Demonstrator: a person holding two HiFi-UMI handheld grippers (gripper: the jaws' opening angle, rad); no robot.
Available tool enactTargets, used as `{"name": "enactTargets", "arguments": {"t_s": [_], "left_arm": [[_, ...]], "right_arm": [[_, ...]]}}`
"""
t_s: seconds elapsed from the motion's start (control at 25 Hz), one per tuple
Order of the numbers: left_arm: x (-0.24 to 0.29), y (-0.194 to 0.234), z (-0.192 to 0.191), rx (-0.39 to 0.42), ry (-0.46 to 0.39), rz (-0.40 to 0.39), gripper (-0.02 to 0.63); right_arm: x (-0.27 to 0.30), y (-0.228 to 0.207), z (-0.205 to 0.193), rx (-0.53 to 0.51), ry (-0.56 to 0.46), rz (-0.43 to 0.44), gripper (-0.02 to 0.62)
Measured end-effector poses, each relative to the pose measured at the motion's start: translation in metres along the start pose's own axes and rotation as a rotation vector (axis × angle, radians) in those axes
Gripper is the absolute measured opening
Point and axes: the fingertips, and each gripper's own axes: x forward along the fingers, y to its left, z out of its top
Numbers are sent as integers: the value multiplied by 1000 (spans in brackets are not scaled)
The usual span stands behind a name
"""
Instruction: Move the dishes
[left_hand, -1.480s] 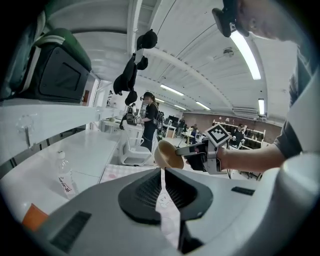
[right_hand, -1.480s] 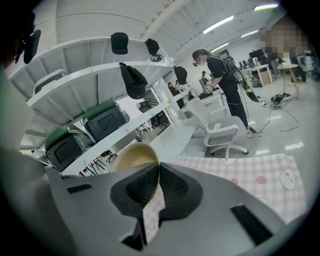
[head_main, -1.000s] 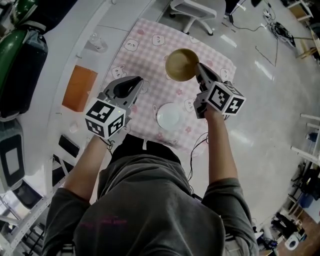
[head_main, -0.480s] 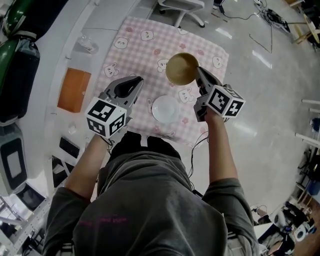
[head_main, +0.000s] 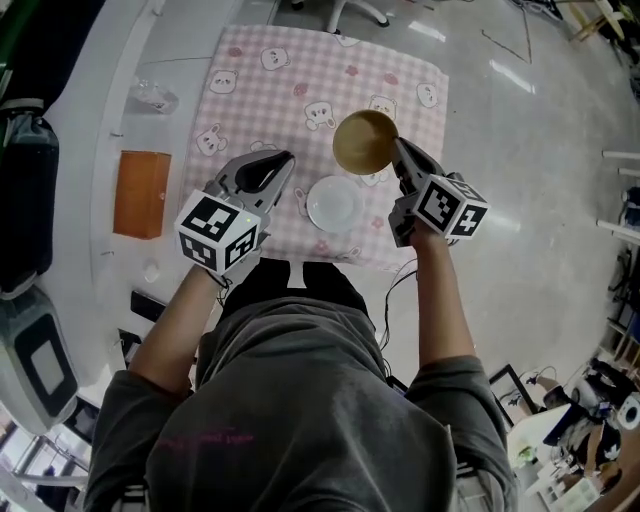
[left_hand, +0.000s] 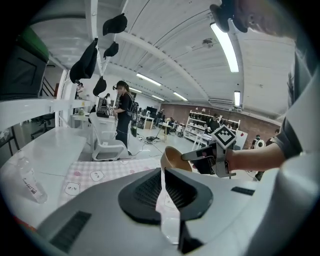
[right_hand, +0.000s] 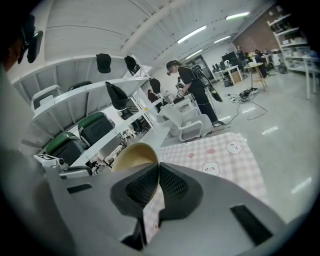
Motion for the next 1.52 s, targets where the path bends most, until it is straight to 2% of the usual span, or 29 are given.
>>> {"name": "enactTargets", "arguments": {"t_s": [0.36, 0.72, 1.16, 1.52], "left_arm": [[3, 3, -29, -1, 67, -109, 21], [14, -15, -56, 5, 135, -194, 18], [25, -10, -106, -21, 212, -234, 15], [22, -13, -122, -48, 263, -233, 15]], "right_arm": [[-5, -5, -44, 73, 5, -95, 12], [-21, -19, -95, 161, 30, -165, 12], [-6, -45, -174, 260, 112, -225, 12], [-4, -50, -194, 281, 158, -239, 12]]}}
